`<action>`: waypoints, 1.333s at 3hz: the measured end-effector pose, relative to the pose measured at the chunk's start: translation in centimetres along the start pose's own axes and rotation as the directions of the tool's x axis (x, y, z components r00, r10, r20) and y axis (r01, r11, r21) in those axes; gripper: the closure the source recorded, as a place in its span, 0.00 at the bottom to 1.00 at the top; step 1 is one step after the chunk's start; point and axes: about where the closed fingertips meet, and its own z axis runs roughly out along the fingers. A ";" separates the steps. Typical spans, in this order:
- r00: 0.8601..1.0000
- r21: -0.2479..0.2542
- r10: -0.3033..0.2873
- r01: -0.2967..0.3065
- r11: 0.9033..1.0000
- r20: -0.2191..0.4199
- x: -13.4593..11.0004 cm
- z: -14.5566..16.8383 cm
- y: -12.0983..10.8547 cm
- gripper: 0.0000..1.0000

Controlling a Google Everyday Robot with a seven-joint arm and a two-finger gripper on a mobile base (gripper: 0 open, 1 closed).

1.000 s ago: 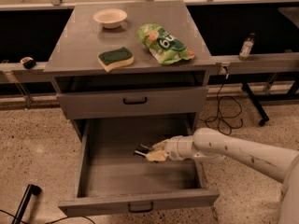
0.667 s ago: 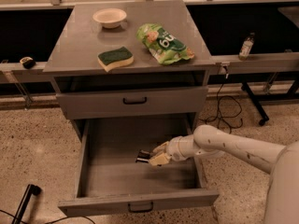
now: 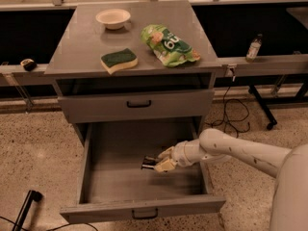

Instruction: Place rxbar chocolate into middle drawer

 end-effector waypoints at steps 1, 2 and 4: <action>0.998 -0.002 -0.013 0.013 1.000 -0.063 0.4 0.6 -0.1 0.31; 0.982 0.039 -0.070 0.078 0.996 -0.176 1.8 1.0 -1.2 0.06; 0.981 0.041 -0.072 0.081 0.996 -0.181 2.0 1.2 -1.4 0.00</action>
Offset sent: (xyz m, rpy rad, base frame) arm 0.0269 -0.0349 -0.0368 -0.3942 -0.0922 0.0414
